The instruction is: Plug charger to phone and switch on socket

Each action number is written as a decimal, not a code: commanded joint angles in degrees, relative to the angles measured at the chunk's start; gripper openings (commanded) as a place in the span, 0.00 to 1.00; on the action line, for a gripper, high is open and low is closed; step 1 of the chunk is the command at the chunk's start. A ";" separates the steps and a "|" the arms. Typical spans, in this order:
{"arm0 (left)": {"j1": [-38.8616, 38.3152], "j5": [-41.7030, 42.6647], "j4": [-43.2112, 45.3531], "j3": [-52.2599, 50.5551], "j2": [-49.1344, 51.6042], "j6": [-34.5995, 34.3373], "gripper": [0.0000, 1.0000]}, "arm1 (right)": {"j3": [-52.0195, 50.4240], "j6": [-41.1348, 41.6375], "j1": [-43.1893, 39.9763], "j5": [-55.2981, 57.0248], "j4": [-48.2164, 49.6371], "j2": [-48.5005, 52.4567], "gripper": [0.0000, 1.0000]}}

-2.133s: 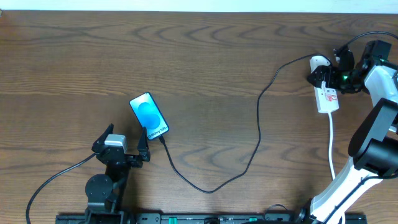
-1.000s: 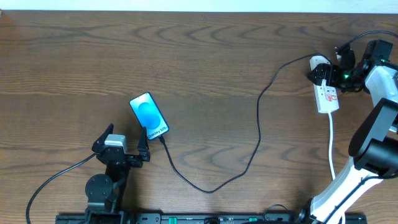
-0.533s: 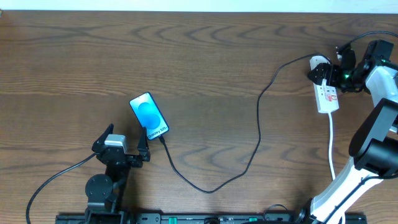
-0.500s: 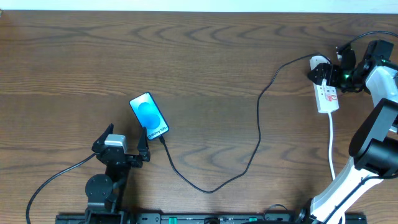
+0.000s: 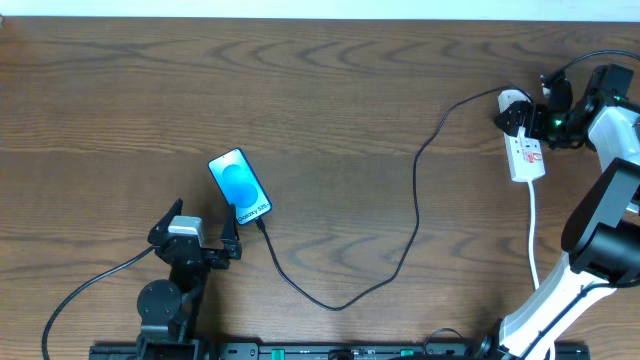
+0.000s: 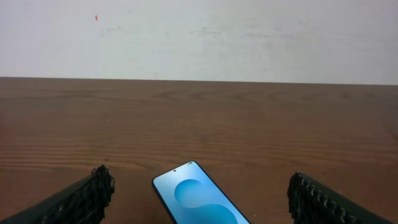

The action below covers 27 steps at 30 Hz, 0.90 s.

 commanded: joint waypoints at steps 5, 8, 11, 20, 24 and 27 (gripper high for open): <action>-0.09 1.29 -2.19 -0.81 -0.35 0.98 0.91 | -3.04 0.66 1.44 -8.37 -0.28 0.94 0.99; -0.09 1.29 -2.19 -0.81 -0.35 0.98 0.91 | -3.67 0.68 1.44 -9.73 0.22 0.94 0.99; -0.09 1.29 -2.19 -0.81 -0.35 0.98 0.92 | -4.09 0.68 1.44 -11.61 0.79 0.94 0.99; -0.09 1.29 -2.16 -0.81 -0.35 0.98 0.91 | -4.13 1.11 1.84 -12.83 0.98 0.94 0.99; -0.09 1.29 -2.19 -0.81 -0.35 0.98 0.92 | -4.13 1.11 2.05 -12.83 0.96 0.94 0.99; -0.09 1.29 -2.19 -0.81 -0.35 0.98 0.92 | -4.17 1.11 2.40 -12.83 0.96 0.94 0.99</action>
